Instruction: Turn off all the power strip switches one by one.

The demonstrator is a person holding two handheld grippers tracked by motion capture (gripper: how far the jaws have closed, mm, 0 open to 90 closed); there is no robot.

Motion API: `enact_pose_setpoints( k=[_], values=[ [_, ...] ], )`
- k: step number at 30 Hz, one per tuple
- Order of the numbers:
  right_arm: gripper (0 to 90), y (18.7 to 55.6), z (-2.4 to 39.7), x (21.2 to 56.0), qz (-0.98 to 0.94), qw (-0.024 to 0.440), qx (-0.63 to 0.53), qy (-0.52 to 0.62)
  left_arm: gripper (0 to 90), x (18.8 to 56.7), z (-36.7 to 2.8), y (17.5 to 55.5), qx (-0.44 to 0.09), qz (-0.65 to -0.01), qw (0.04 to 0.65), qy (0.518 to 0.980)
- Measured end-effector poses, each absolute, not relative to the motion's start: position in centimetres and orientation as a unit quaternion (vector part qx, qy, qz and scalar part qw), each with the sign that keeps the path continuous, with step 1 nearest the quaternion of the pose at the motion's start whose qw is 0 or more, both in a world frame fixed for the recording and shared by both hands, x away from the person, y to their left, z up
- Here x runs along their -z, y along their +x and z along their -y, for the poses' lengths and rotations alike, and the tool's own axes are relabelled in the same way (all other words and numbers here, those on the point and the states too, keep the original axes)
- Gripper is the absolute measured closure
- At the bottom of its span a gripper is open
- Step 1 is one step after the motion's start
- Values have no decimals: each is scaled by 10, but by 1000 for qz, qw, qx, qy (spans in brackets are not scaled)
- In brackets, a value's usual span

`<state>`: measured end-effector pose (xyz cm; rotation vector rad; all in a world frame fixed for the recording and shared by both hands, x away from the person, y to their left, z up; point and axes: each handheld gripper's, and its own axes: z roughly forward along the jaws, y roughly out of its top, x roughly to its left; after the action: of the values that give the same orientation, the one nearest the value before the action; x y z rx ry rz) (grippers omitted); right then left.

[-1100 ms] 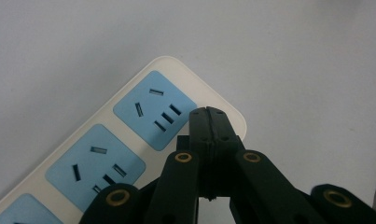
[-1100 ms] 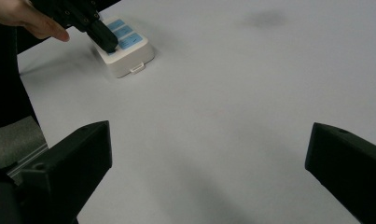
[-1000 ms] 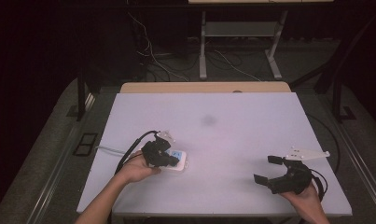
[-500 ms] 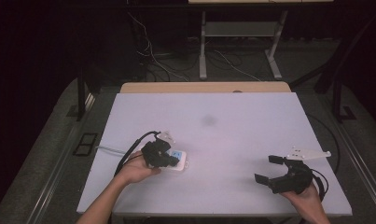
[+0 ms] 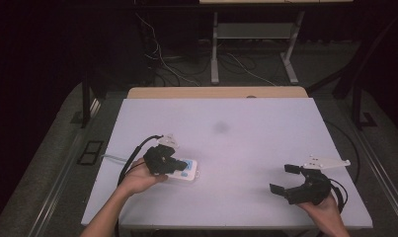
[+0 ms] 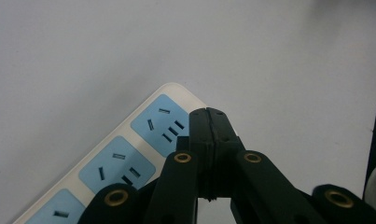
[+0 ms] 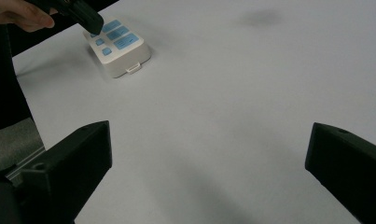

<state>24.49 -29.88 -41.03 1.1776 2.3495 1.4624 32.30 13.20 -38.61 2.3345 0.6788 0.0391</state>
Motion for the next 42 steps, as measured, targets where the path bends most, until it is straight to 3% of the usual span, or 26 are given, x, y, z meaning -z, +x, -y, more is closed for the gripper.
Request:
enact_pose_setpoints(
  k=[7,13,20,27,36,42],
  values=[
    [4,244,299,410,-779,67,-485,391,826,379,-141,320,-27,-271,362,891],
    [3,244,298,410,-779,68,-486,390,686,373,-146,314,-37,-280,377,882],
    [3,244,298,409,-778,68,-488,389,420,367,-152,307,-44,-301,395,867],
    [4,243,297,409,-780,66,-488,387,227,366,-161,294,-54,-317,411,853],
    [3,242,296,408,-780,65,-489,384,126,373,-175,276,-51,-333,439,833],
    [4,242,295,409,-782,63,-489,382,0,386,-185,265,-56,-353,467,809]
  ],
)
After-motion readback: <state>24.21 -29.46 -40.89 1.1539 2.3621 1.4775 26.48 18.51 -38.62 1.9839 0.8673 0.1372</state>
